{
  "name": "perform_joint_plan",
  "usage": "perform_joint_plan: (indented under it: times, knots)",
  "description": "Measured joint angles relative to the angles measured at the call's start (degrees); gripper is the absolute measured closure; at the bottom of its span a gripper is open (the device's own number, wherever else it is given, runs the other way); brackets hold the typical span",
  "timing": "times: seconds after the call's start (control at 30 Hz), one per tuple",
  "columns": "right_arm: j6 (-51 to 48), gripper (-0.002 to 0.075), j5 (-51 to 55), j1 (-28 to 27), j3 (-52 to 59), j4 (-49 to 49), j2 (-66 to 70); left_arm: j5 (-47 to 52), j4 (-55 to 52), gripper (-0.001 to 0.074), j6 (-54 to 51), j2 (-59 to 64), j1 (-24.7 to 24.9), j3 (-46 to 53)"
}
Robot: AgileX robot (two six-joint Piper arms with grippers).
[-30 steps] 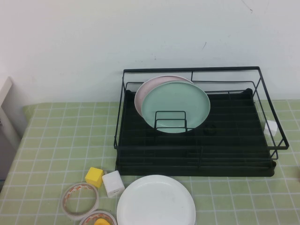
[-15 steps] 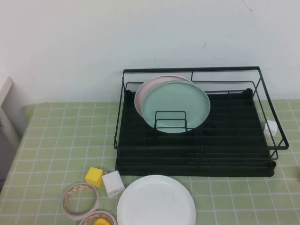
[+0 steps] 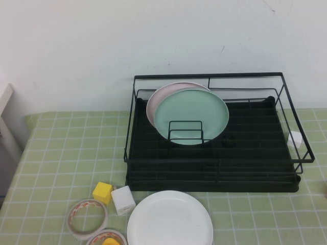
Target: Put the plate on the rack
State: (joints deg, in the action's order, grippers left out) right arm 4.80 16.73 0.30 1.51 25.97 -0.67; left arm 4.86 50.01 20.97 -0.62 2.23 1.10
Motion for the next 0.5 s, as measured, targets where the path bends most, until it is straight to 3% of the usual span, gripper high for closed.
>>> perform_joint_plan:
  times: [0.1,0.17,0.5]
  knots:
    - [0.00,0.0718,-0.80,0.00,0.00,14.77,0.00,-4.53,6.23,0.0737,0.40,0.00,0.00,0.00]
    - [0.00,0.0718,-1.49,0.00,0.00,18.89,0.00,-7.19,7.83,0.0737,0.41,0.00,0.00,0.00]
    - [-0.58,0.0718,-7.07,0.00,0.00,20.90,0.00,-12.14,14.71,0.0736,0.00,-0.08,0.00,0.00]
